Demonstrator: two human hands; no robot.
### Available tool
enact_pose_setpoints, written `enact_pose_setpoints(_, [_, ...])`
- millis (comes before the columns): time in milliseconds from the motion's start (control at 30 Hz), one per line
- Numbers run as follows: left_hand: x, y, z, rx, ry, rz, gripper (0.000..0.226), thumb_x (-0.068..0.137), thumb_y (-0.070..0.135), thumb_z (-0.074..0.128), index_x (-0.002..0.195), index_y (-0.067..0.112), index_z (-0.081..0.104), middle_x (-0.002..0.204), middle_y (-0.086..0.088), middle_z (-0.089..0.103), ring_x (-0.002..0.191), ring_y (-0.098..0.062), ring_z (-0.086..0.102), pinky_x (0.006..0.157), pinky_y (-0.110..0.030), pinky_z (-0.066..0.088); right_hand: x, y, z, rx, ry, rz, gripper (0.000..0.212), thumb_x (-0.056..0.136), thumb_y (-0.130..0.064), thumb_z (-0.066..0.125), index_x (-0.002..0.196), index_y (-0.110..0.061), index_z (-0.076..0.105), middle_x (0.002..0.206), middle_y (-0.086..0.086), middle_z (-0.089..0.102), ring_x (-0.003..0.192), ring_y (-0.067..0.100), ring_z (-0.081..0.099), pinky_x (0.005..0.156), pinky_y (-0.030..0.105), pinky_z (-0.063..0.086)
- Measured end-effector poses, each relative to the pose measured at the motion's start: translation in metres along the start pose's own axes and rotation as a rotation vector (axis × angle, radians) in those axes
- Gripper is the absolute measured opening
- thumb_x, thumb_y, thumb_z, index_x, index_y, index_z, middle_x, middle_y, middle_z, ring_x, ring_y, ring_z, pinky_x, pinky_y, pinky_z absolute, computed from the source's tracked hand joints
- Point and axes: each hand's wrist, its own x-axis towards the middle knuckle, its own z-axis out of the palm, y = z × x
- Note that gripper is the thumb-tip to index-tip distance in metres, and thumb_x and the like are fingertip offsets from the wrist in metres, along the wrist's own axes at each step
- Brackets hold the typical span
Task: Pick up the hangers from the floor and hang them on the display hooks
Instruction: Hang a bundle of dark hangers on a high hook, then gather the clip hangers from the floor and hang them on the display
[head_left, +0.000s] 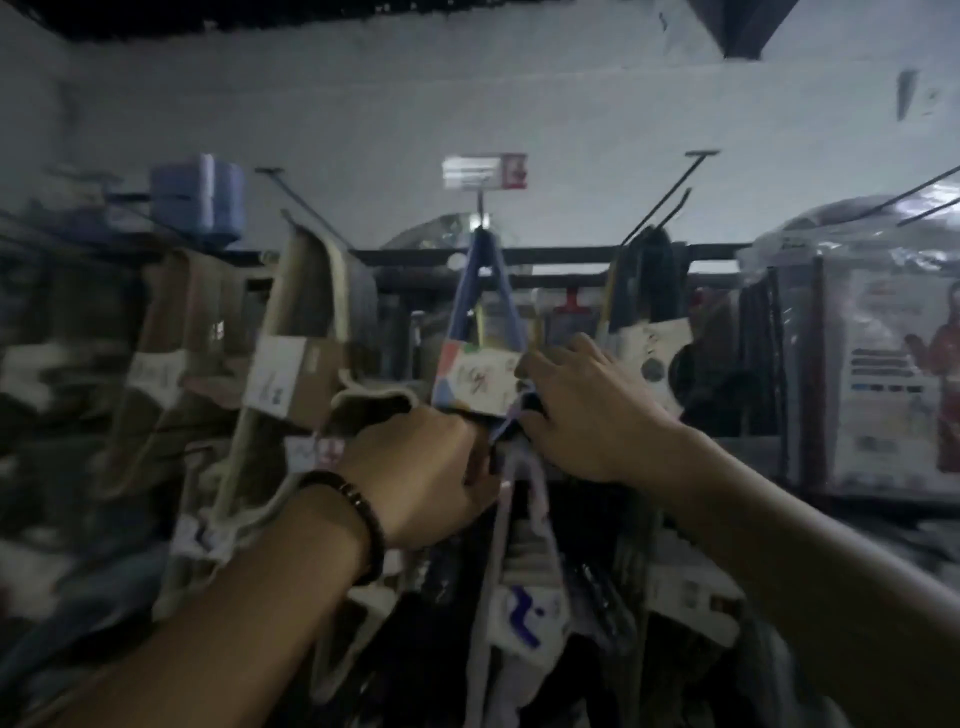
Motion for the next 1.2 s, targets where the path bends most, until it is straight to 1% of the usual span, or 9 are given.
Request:
enact_pose_setpoints(100, [-0.102, -0.049, 0.022, -0.048, -0.140, -0.136, 0.036, 0.098, 0.063, 0.054, 0.093, 0.029, 0.066, 0.084, 0.006, 0.070, 0.076, -0.016, 0.065, 0.067, -0.035, 0.057, -0.027, -0.095, 0.030, 0.154, -0.021, -0.103, 0.037, 0.096, -0.044, 0.048, 0.126, -0.024, 0.056, 0.120, 0.001, 0.061, 0.117, 0.026, 0.048, 0.097, 0.045, 0.046])
enact_pose_setpoints(233, [-0.253, -0.113, 0.059, -0.096, -0.273, -0.418, 0.040, 0.095, 0.067, 0.051, 0.091, 0.028, 0.062, 0.089, 0.006, 0.069, 0.085, -0.018, 0.068, 0.075, -0.035, 0.058, -0.071, -0.227, 0.087, 0.344, -0.122, -0.248, 0.038, 0.101, -0.049, 0.049, 0.130, -0.026, 0.056, 0.129, -0.001, 0.055, 0.121, 0.025, 0.045, 0.101, 0.043, 0.046])
enact_pose_setpoints(367, [-0.436, -0.144, 0.097, -0.236, -0.519, -0.754, 0.029, 0.099, 0.053, 0.059, 0.082, 0.030, 0.053, 0.080, 0.006, 0.058, 0.092, -0.020, 0.068, 0.075, -0.030, 0.045, -0.145, -0.383, 0.155, 0.581, -0.392, -0.395, 0.034, 0.102, -0.049, 0.051, 0.128, -0.029, 0.058, 0.131, -0.003, 0.048, 0.122, 0.024, 0.044, 0.102, 0.042, 0.047])
enact_pose_setpoints(433, [-0.544, -0.148, 0.119, -0.357, -0.635, -0.960, 0.024, 0.100, 0.053, 0.059, 0.093, 0.030, 0.061, 0.092, 0.006, 0.065, 0.097, -0.021, 0.068, 0.084, -0.032, 0.052, -0.194, -0.464, 0.182, 0.692, -0.544, -0.471, 0.031, 0.102, -0.049, 0.049, 0.122, -0.028, 0.060, 0.124, -0.003, 0.050, 0.116, 0.022, 0.049, 0.097, 0.041, 0.051])
enact_pose_setpoints(533, [-0.688, -0.131, 0.143, -0.447, -0.704, -1.253, 0.027, 0.095, 0.059, 0.058, 0.102, 0.033, 0.064, 0.106, 0.005, 0.073, 0.104, -0.021, 0.070, 0.089, -0.036, 0.055, -0.264, -0.562, 0.214, 0.804, -0.787, -0.551, 0.025, 0.101, -0.043, 0.057, 0.119, -0.026, 0.060, 0.120, -0.004, 0.055, 0.110, 0.020, 0.055, 0.093, 0.036, 0.052])
enact_pose_setpoints(667, [-0.815, -0.093, 0.152, -0.596, -0.742, -1.595, 0.021, 0.099, 0.054, 0.058, 0.098, 0.034, 0.064, 0.103, 0.006, 0.074, 0.091, -0.015, 0.068, 0.086, -0.035, 0.058, -0.344, -0.670, 0.251, 0.799, -1.155, -0.750, 0.027, 0.099, -0.041, 0.059, 0.119, -0.024, 0.063, 0.120, 0.000, 0.057, 0.116, 0.023, 0.057, 0.095, 0.037, 0.049])
enact_pose_setpoints(833, [-0.896, -0.086, 0.168, -0.732, -0.805, -1.867, 0.028, 0.100, 0.055, 0.056, 0.114, 0.034, 0.067, 0.118, 0.003, 0.071, 0.103, -0.016, 0.068, 0.093, -0.037, 0.059, -0.386, -0.781, 0.286, 0.795, -1.411, -0.912, 0.029, 0.102, -0.037, 0.059, 0.122, -0.017, 0.065, 0.123, 0.007, 0.060, 0.115, 0.026, 0.060, 0.098, 0.037, 0.050])
enact_pose_setpoints(1067, [-0.976, -0.161, 0.228, -0.862, -0.712, -2.193, 0.035, 0.103, 0.050, 0.055, 0.125, 0.026, 0.068, 0.129, -0.001, 0.069, 0.116, -0.020, 0.065, 0.101, -0.034, 0.053, -0.429, -0.939, 0.379, 0.679, -1.721, -1.003, 0.022, 0.097, -0.043, 0.060, 0.104, -0.024, 0.066, 0.108, -0.001, 0.067, 0.100, 0.015, 0.064, 0.086, 0.032, 0.055])
enact_pose_setpoints(1200, [-1.042, -0.214, 0.280, -0.871, -0.558, -2.417, 0.031, 0.104, 0.046, 0.055, 0.121, 0.024, 0.069, 0.120, -0.002, 0.073, 0.108, -0.020, 0.068, 0.096, -0.034, 0.056, -0.451, -1.026, 0.432, 0.565, -1.822, -1.000, 0.015, 0.099, -0.037, 0.059, 0.098, -0.023, 0.065, 0.103, -0.002, 0.068, 0.095, 0.017, 0.064, 0.084, 0.032, 0.054])
